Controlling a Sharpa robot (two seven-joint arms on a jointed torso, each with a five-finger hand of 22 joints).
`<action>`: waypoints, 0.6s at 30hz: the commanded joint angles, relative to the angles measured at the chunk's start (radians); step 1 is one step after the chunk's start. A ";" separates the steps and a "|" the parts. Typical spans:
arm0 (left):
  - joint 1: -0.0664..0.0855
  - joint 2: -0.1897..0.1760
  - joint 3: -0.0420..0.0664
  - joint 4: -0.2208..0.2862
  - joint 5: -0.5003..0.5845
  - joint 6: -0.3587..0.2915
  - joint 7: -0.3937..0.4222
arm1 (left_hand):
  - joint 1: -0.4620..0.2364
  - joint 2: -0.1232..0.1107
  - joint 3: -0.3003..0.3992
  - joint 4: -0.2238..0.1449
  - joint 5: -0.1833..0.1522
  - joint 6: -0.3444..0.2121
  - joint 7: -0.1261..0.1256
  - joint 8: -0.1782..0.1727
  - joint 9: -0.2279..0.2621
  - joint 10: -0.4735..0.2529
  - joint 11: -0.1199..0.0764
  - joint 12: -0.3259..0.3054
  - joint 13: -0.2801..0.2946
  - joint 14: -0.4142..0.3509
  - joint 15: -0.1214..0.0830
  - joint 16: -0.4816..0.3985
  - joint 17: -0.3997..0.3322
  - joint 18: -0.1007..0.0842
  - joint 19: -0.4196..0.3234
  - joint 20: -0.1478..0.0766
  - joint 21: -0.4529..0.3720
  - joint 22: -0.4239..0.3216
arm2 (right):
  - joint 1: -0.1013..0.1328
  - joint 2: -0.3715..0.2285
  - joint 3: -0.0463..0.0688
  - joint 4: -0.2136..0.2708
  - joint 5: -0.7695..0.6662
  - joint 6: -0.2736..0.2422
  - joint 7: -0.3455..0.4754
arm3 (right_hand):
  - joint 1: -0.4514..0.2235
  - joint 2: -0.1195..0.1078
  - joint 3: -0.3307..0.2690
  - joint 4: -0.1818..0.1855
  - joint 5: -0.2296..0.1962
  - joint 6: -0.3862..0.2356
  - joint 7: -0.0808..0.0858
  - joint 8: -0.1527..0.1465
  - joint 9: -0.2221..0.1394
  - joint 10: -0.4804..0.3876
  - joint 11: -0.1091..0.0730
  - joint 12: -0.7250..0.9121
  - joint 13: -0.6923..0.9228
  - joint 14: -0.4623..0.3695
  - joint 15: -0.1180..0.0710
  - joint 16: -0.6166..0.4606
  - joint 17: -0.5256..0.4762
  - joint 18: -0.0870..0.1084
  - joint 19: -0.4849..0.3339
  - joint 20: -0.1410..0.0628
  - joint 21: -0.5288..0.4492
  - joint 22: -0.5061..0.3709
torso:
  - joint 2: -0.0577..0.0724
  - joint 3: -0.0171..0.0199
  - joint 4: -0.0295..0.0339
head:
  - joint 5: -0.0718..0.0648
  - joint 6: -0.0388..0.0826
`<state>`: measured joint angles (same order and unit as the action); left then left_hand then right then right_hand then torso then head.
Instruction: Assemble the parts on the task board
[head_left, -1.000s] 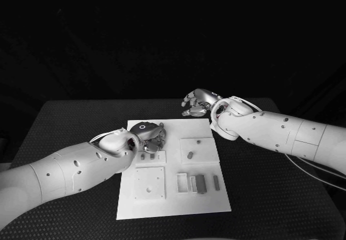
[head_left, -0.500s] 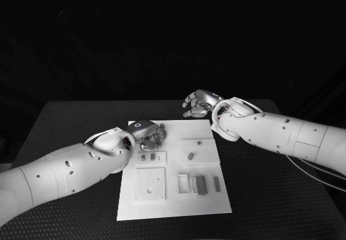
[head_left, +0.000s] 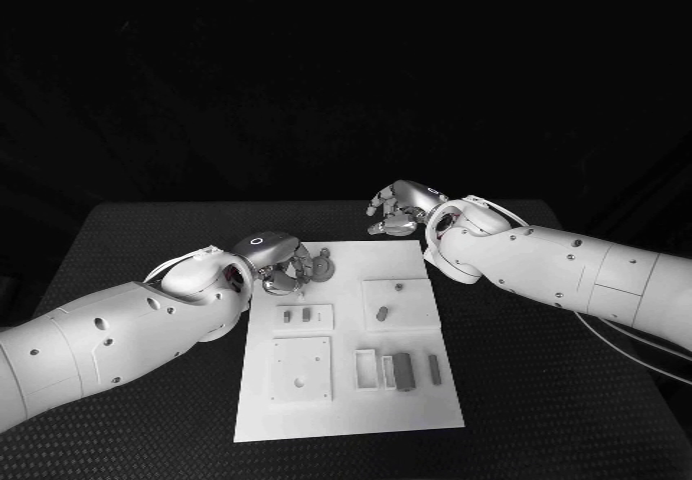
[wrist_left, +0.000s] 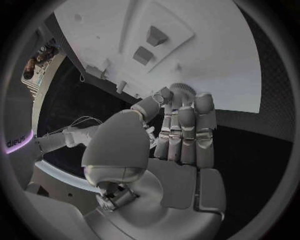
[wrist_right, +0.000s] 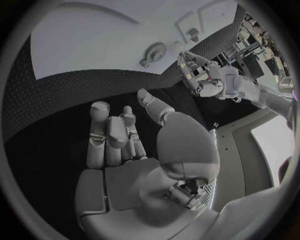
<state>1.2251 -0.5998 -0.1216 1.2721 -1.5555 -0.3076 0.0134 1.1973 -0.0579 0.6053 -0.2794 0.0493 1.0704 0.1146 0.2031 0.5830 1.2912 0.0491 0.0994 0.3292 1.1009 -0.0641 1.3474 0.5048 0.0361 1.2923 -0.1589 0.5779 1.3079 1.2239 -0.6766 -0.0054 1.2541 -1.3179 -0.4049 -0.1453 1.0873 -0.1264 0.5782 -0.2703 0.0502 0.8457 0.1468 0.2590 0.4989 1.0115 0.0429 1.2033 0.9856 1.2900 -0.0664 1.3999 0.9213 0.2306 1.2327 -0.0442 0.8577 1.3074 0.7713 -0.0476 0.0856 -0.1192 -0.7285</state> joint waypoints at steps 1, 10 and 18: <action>0.002 -0.006 0.000 0.001 0.006 0.048 -0.009 | -0.004 0.008 0.006 -0.001 0.004 0.009 0.000 0.006 0.001 0.008 -0.002 -0.006 0.001 0.008 0.000 0.002 0.001 0.099 0.010 -0.001 0.004 0.021 | 0.000 -0.002 0.000 0.002 -0.002 0.005 0.007 | -0.008 -0.001 0.002 0.005 0.003 -0.007 0.012 -0.006 -0.001 -0.004 0.002 0.006 -0.001 -0.004 0.001 -0.003 0.001 0.031 0.002 -0.005 -0.007 0.018 | 0.000 -0.0011 0.0010 | 0.001 -0.001; 0.002 -0.009 -0.002 -0.003 -0.001 0.068 -0.012 | -0.005 0.008 0.007 -0.001 0.004 0.009 0.000 0.007 0.001 0.009 -0.002 -0.007 0.001 0.008 0.000 0.002 0.001 0.099 0.009 -0.001 0.004 0.021 | 0.000 -0.001 0.000 0.001 -0.002 0.006 0.007 | -0.008 -0.002 0.002 0.005 0.003 -0.007 0.012 -0.006 -0.001 -0.004 0.002 0.007 -0.002 -0.004 0.001 -0.003 0.002 0.031 0.002 -0.005 -0.007 0.018 | 0.001 -0.0017 0.0002 | 0.003 -0.002; 0.002 -0.004 -0.009 -0.010 -0.004 0.087 -0.012 | -0.005 0.009 0.007 -0.001 0.004 0.009 0.000 0.007 0.000 0.009 -0.002 -0.007 0.002 0.008 0.000 0.001 0.001 0.099 0.009 -0.001 0.005 0.021 | 0.000 -0.001 0.000 0.001 -0.002 0.006 0.008 | -0.008 -0.002 0.002 0.006 0.003 -0.007 0.012 -0.006 -0.001 -0.004 0.002 0.007 -0.002 -0.004 0.001 -0.003 0.002 0.031 0.002 -0.005 -0.007 0.018 | 0.002 0.0000 -0.0013 | 0.004 -0.003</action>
<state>1.2263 -0.6067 -0.1310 1.2616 -1.5564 -0.2467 0.0016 1.1967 -0.0577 0.6052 -0.2795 0.0490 1.0710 0.1152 0.2063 0.5818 1.2948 0.0453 0.0957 0.3291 1.1008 -0.0639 1.3467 0.5046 0.0359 1.2950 -0.1613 0.5779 1.3076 1.2239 -0.6780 -0.0054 1.2540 -1.3175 -0.4048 -0.1452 1.0873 -0.1264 0.5783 -0.2703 0.0502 0.8447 0.1458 0.2590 0.4989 1.0115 0.0429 1.2035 0.9857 1.2900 -0.0664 1.3999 0.9212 0.2306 1.2329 -0.0442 0.8577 1.3074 0.7724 -0.0483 0.0850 -0.1156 -0.7308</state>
